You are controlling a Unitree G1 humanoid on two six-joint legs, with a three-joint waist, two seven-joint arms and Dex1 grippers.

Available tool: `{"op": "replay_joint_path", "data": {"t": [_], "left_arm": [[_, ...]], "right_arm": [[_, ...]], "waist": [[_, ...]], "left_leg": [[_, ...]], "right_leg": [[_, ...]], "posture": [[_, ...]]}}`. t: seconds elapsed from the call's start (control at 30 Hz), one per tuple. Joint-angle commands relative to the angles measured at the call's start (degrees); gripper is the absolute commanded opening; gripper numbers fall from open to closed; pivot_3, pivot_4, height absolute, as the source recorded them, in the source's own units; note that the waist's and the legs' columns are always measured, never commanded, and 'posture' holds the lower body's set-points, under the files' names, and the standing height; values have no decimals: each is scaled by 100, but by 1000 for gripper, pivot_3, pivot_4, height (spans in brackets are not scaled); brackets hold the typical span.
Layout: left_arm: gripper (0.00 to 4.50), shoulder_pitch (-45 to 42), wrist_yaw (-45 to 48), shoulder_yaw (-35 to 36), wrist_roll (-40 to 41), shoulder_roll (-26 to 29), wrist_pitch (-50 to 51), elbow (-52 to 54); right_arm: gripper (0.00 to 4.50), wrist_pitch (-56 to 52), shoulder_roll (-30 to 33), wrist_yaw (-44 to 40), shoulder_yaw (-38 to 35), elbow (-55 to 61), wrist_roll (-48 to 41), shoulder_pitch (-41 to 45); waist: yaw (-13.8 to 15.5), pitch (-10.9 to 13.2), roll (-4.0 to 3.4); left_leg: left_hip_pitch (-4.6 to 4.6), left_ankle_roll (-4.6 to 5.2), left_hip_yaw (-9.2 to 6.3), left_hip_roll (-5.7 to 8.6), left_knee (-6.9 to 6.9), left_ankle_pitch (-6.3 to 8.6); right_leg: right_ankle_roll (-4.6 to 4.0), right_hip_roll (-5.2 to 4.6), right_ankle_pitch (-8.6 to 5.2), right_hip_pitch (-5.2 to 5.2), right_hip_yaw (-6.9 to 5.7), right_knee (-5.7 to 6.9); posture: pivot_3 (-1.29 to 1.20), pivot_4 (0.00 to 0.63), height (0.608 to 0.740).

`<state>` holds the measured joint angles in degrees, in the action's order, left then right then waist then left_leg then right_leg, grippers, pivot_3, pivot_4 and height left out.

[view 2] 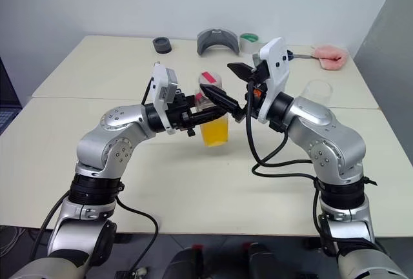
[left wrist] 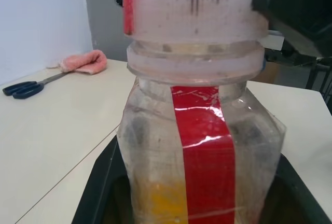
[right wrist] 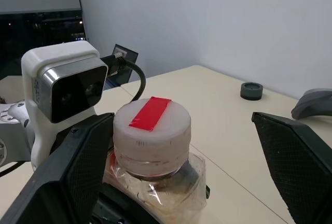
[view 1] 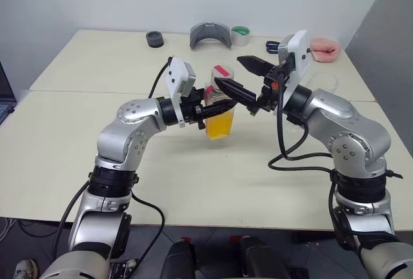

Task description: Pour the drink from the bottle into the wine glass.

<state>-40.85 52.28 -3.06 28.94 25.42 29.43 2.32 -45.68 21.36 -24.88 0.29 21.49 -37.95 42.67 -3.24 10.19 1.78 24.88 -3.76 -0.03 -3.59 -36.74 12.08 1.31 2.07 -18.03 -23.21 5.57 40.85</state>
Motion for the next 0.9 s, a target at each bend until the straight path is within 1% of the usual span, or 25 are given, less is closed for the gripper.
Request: {"op": "replay_joint_path", "data": {"t": [0.03,0.5,0.9], "left_arm": [[1797,-178,101,157,50,25,-218,168],[1797,-221,128,162,-23,13,-274,61],[1797,-235,160,204,-83,28,-299,13]], "right_arm": [[4494,53,152,97,-453,45,-15,-38],[4494,60,249,85,-544,-86,-152,87],[4494,24,116,-50,-479,69,-369,33]], "waist": [[0,0,0],[2,0,0],[2,0,0]], "left_leg": [[0,0,0,0,0,0],[0,0,0,0,2,0],[0,0,0,0,2,0]], "right_leg": [[0,0,0,0,0,0],[0,1,0,0,1,-1],[0,1,0,0,1,-1]], "posture": [[0,150,740],[0,150,740],[0,150,740]]}}
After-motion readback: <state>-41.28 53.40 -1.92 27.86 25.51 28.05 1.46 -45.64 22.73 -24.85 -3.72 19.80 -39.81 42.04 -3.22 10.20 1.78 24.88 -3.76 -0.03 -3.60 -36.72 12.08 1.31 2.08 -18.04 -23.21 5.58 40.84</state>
